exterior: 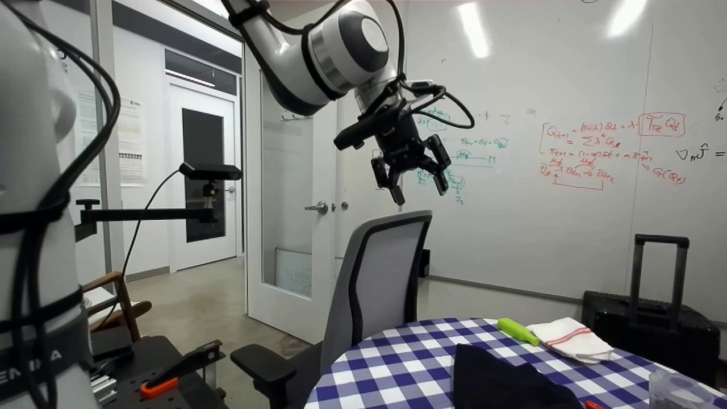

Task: Hang the black shirt on the backrest of the grey chair

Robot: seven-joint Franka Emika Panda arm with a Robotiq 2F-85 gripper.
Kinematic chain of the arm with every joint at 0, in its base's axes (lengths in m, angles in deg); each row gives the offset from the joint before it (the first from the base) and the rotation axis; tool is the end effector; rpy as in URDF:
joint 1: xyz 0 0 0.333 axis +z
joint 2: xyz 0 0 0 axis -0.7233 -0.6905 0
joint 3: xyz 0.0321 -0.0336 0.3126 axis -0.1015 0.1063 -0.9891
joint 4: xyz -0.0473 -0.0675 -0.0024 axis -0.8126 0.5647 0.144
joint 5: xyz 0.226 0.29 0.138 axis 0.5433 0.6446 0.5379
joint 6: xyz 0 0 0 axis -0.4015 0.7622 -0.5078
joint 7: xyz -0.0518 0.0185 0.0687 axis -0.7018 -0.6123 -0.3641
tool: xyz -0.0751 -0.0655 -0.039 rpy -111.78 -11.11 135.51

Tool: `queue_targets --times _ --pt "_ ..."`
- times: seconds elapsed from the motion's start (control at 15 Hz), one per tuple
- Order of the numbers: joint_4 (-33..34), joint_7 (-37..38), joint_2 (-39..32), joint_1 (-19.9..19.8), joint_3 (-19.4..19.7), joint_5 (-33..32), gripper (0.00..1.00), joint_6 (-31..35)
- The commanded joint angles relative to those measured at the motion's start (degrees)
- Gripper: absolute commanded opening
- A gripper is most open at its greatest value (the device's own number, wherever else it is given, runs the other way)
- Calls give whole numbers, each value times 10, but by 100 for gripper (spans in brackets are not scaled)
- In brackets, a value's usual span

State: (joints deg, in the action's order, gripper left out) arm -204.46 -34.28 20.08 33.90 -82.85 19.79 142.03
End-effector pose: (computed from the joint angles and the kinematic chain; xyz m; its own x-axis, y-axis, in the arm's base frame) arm 0.4664 -0.0503 0.3809 0.9306 0.1145 0.3477 0.0134 -0.9598 0.2802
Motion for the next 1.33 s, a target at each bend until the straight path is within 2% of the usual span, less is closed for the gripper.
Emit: queue_targets --times 0.0,0.4,0.53,0.6,0.8,1.0,1.27 --pt "3 10 -9 9 14 -12 100 -1" --pt "3 7 -6 16 17 -9 100 -1" --pt "5 104 3 -10 -3 -75 100 4" --pt "14 137 -12 -11 -5 -81 100 15" --pt "49 274 -42 -67 -45 -191 100 21" --pt "92 385 -99 -75 -55 -305 100 26" --pt "153 437 -200 -63 -47 -378 100 57"
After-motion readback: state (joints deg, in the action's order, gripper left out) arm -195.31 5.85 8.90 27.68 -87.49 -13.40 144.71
